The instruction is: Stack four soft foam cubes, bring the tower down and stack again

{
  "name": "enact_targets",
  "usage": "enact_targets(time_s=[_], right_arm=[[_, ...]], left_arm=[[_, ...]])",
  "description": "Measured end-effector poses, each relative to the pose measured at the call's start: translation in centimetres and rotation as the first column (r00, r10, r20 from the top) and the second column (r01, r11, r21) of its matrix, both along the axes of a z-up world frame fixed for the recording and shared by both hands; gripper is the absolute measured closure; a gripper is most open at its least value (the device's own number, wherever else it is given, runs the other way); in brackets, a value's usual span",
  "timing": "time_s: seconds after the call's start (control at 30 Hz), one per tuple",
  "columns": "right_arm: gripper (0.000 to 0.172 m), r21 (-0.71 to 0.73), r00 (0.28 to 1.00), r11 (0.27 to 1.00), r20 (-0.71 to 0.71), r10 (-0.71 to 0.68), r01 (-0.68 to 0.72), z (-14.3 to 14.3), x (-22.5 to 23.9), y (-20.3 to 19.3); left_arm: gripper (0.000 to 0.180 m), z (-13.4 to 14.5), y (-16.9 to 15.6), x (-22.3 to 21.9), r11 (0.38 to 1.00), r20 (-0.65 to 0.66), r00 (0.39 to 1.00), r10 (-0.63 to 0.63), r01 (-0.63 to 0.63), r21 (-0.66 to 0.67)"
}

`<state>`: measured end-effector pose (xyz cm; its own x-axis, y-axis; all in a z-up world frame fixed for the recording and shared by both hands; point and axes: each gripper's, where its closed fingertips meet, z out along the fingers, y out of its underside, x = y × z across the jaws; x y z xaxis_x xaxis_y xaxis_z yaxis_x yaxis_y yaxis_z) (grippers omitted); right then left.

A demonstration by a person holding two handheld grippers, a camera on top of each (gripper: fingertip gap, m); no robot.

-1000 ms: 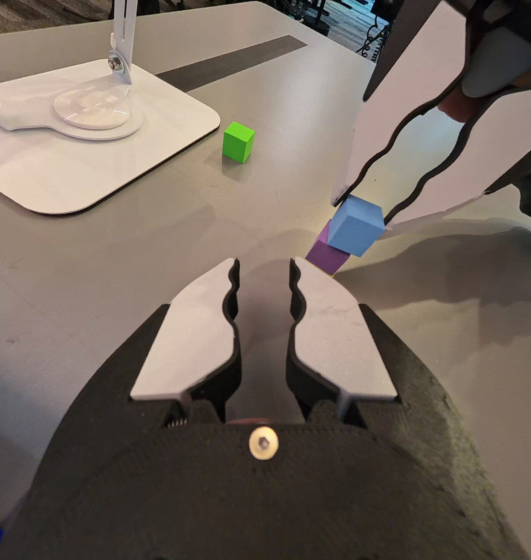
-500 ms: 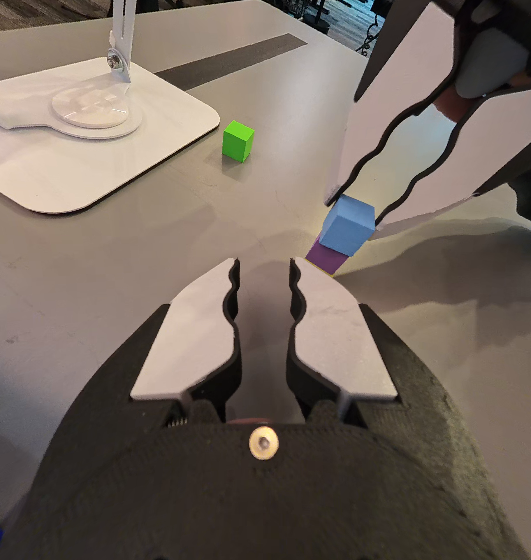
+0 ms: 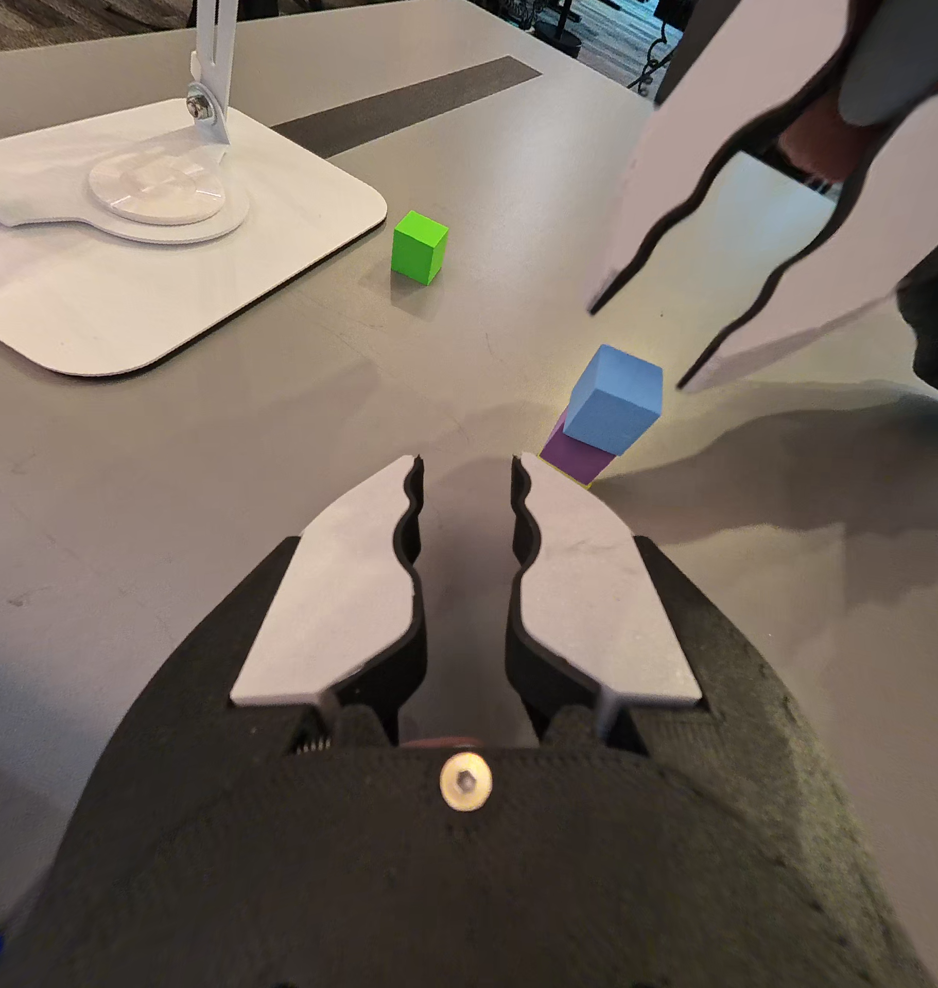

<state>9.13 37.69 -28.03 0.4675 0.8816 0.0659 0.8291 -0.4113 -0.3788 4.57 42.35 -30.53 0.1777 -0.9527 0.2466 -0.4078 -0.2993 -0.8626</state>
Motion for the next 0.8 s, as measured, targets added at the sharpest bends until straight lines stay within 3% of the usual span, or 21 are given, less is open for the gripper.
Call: enact_targets(time_s=[0.03, 0.23, 0.33, 0.4, 0.5, 0.67, 0.8], right_arm=[[0.132, 0.010, 1.000, 1.000, -0.018, -0.014, 0.014, 0.6, 0.4, 0.1], [0.134, 0.080, 0.977, 0.980, -0.128, -0.172, 0.183, 3.1, 5.8, 1.9], [0.136, 0.096, 0.961, 0.966, -0.162, -0.222, 0.239, 3.6, 8.7, 1.9], [0.137, 0.099, 0.953, 0.957, -0.170, -0.252, 0.271, 3.0, 10.7, 1.9], [0.134, 0.093, 0.934, 0.942, -0.191, -0.302, 0.324, 1.3, 12.6, 2.3], [0.133, 0.113, 0.938, 0.934, -0.126, -0.324, 0.338, -0.7, 14.7, 3.6], [0.135, 0.055, 0.920, 0.935, -0.208, -0.333, 0.351, -1.1, 14.4, 3.5]], left_arm=[[0.150, 0.0, 0.0, 0.0, 1.000, 0.000, 1.000, 0.000, 0.000, 0.000], [0.149, 0.7, 0.3, -0.2, 1.000, 0.053, 0.999, 0.011, -0.009, -0.024], [0.146, 1.5, 0.5, -0.1, 0.997, 0.079, 0.997, 0.020, -0.026, 0.077], [0.137, 1.7, 0.0, 1.0, 0.987, 0.033, 0.999, -0.005, 0.000, 0.160], [0.127, 1.7, 0.1, 3.1, 0.940, -0.146, 0.989, -0.021, 0.069, 0.334], [0.130, 5.1, 1.5, 7.2, 0.923, -0.145, 0.984, -0.108, 0.153, 0.354], [0.128, 5.5, 3.0, 8.8, 0.911, -0.192, 0.971, -0.143, 0.205, 0.359]])
